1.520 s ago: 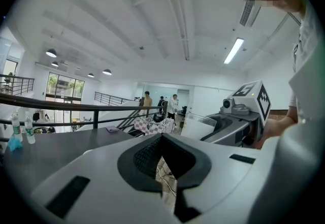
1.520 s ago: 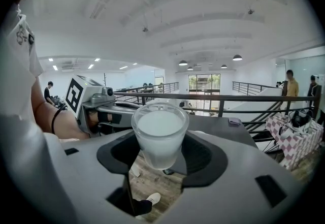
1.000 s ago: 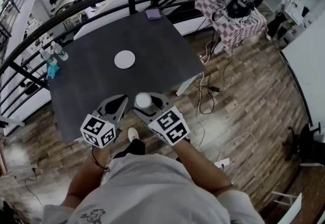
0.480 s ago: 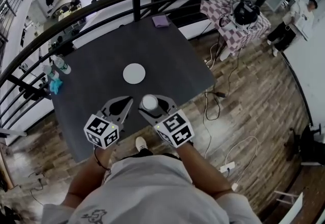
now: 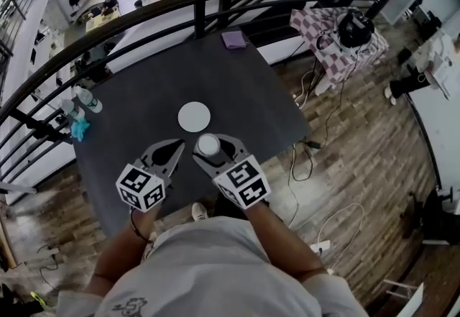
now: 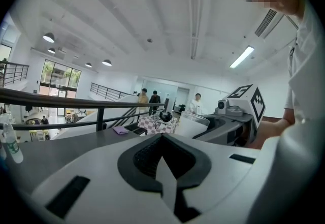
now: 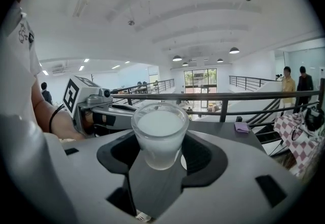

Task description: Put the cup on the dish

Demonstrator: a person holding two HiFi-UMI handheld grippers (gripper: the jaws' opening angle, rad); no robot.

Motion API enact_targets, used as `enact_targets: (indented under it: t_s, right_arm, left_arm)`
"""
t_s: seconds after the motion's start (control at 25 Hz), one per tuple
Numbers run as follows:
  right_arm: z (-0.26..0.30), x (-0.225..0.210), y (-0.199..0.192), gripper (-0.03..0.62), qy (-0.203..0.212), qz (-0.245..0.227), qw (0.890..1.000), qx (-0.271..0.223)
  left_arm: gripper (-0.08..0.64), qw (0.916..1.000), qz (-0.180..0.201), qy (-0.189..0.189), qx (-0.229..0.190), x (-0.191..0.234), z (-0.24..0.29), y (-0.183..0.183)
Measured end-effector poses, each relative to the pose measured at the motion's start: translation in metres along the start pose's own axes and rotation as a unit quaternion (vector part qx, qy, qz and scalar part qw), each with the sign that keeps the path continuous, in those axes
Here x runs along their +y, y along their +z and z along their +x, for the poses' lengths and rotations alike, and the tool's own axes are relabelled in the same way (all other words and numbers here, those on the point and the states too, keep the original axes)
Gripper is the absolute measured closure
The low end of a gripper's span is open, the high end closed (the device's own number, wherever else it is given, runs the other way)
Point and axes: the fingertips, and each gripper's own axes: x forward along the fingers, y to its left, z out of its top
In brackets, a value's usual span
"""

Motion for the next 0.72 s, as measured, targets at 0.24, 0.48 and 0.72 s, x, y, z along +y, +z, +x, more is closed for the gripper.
enact_targets:
  t_s: [0.24, 0.48, 0.72]
  right_arm:
    - [0.03, -0.041, 0.015, 0.328, 0.022, -0.025, 0.999, -0.001]
    - [0.066, -0.09, 0.033, 0.328, 0.063, -0.031, 0.997, 0.015]
    - [0.096, -0.141, 0.026, 0.328, 0.112, -0.043, 0.992, 0.038]
  left_arm:
    - [0.561, 0.9995, 0.001, 0.031, -0.009, 0.034, 0.032, 0.01]
    - [0.561, 0.9976, -0.01, 0.068, -0.009, 0.077, 0.079, 0.019]
    - [0.561, 0.9919, -0.027, 0.124, -0.001, 0.113, 0.127, 0.016]
